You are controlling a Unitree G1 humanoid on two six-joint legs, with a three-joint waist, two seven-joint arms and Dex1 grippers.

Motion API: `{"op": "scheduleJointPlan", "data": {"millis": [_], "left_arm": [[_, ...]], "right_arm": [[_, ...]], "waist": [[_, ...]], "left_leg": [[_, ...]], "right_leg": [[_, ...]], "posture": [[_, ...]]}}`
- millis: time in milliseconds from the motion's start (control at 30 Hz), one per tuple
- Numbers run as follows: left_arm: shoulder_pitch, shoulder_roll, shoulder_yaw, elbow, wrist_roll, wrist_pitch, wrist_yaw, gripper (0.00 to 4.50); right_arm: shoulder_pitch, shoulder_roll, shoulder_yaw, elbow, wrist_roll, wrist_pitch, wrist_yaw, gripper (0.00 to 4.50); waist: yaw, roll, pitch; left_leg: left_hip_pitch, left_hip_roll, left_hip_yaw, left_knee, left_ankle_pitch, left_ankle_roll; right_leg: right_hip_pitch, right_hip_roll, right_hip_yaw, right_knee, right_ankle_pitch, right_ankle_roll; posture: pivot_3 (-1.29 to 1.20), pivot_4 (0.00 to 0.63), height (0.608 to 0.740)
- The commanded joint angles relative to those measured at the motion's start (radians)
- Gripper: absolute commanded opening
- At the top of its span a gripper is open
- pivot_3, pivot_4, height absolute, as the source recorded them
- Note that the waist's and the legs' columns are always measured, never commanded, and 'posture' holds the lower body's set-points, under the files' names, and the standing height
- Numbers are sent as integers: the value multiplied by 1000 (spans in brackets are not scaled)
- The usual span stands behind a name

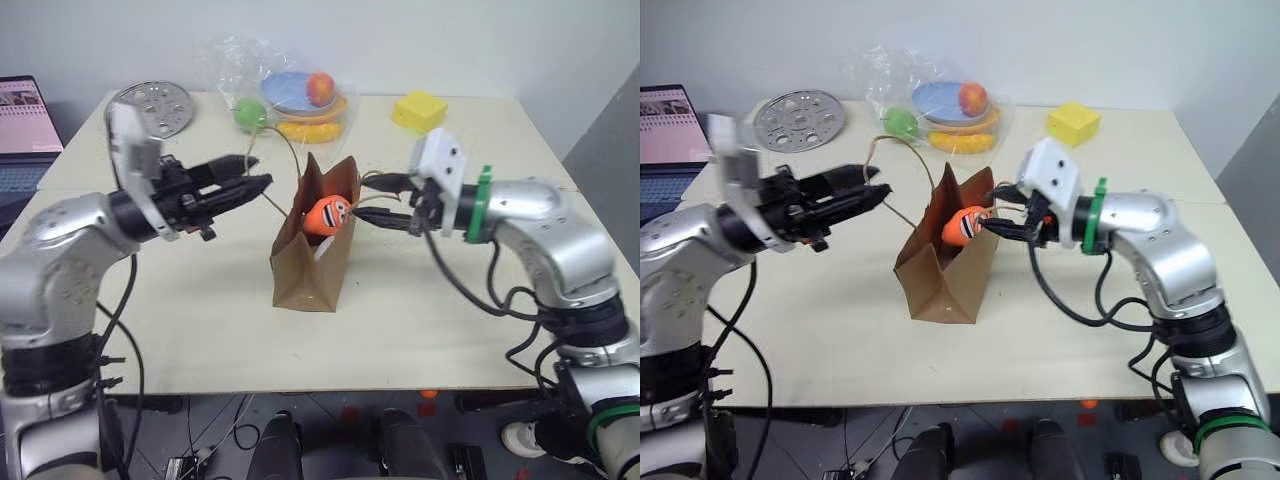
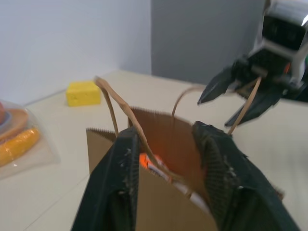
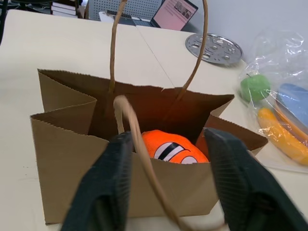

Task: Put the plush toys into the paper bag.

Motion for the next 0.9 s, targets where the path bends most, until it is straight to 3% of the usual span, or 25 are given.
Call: {"op": "scheduleJointPlan", "data": {"millis": [33,100,167,367,667,900], "left_arm": [[113,52,85,-147,-83,59,35,3319],[198,51,124,-195,-99,58,58,3981],[289,54,131,-254,-74,28,53,4479],[483,-156,-28,-372,100,-136,223,4479],[427,-336,-384,-243,413,-354,330,4479],[353,-432,-487,-104,542,-460,380,4479]], "right_arm": [[-29,-32,-55,-55,66,27,44,3790],[-31,-51,-71,-72,90,41,56,4494],[-36,-65,-91,-89,130,79,61,4500],[-40,-134,-124,-155,206,173,67,4500],[-53,-223,-208,-235,346,331,12,4500],[-29,-276,-242,-274,381,384,-40,4500]], "waist": [[0,0,0],[2,0,0],[5,0,0],[18,-1,0],[35,-1,-1],[34,-1,-1]], "left_leg": [[0,0,0,0,0,0],[1,0,0,0,0,0],[1,0,0,0,0,0],[1,0,3,2,0,0],[0,-1,4,3,0,0],[0,-1,4,3,0,0]], "right_leg": [[0,0,0,0,0,0],[0,0,0,0,0,-1],[0,0,0,0,-1,-1],[1,0,2,-2,-1,-2],[2,0,4,-4,0,-3],[1,0,3,-4,0,-2]], "posture": [[0,150,740],[0,150,740],[0,150,740],[0,150,740],[0,150,740],[0,150,740]]}}
